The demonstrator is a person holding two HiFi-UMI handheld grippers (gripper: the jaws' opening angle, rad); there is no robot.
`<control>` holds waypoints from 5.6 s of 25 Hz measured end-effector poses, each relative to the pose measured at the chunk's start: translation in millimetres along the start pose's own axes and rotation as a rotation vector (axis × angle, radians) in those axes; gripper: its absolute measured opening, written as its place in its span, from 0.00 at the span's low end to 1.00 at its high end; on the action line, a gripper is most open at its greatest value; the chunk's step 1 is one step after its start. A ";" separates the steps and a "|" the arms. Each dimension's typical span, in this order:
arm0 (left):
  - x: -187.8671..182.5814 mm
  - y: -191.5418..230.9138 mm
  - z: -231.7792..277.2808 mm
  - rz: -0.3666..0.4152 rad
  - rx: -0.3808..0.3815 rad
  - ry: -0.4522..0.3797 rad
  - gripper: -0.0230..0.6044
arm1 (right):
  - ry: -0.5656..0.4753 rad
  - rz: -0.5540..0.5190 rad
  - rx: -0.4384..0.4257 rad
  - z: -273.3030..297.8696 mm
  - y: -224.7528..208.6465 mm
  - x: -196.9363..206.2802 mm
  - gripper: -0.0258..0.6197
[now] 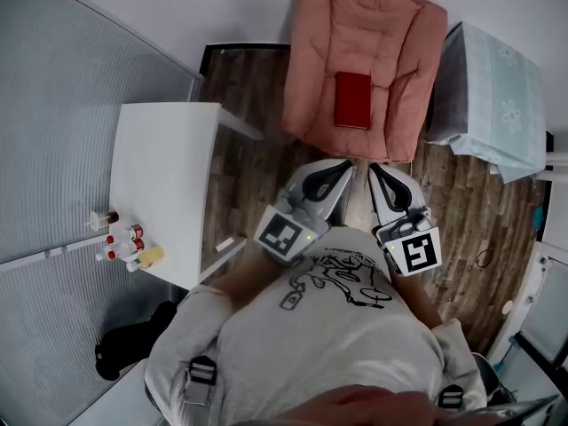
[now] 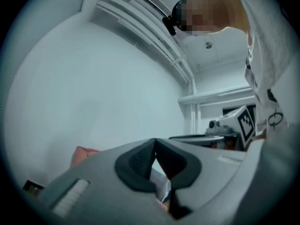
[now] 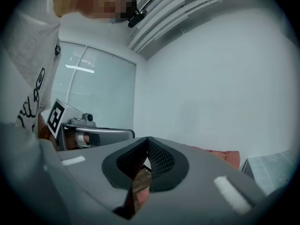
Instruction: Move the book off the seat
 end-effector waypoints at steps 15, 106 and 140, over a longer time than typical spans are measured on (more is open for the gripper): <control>2.5 67.1 -14.8 -0.025 -0.017 -0.006 0.03 | 0.036 -0.027 -0.015 66.7 9.7 0.2 0.05; 200.5 262.6 230.0 -0.176 0.016 0.282 0.15 | 0.261 0.140 0.033 231.7 -265.5 191.9 0.09; 548.1 359.6 214.6 -0.369 -0.084 0.557 0.40 | 0.578 0.235 -0.034 285.3 -295.8 539.5 0.32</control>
Point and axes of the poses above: the fingertips, and each gripper's own axes: z forward along the fingers, y to its left, x out of its underside, the point moved 4 cm from there along -z, backward along the fingers, and after that the axes turned 3 degrees about x, right-handed, at the moved point
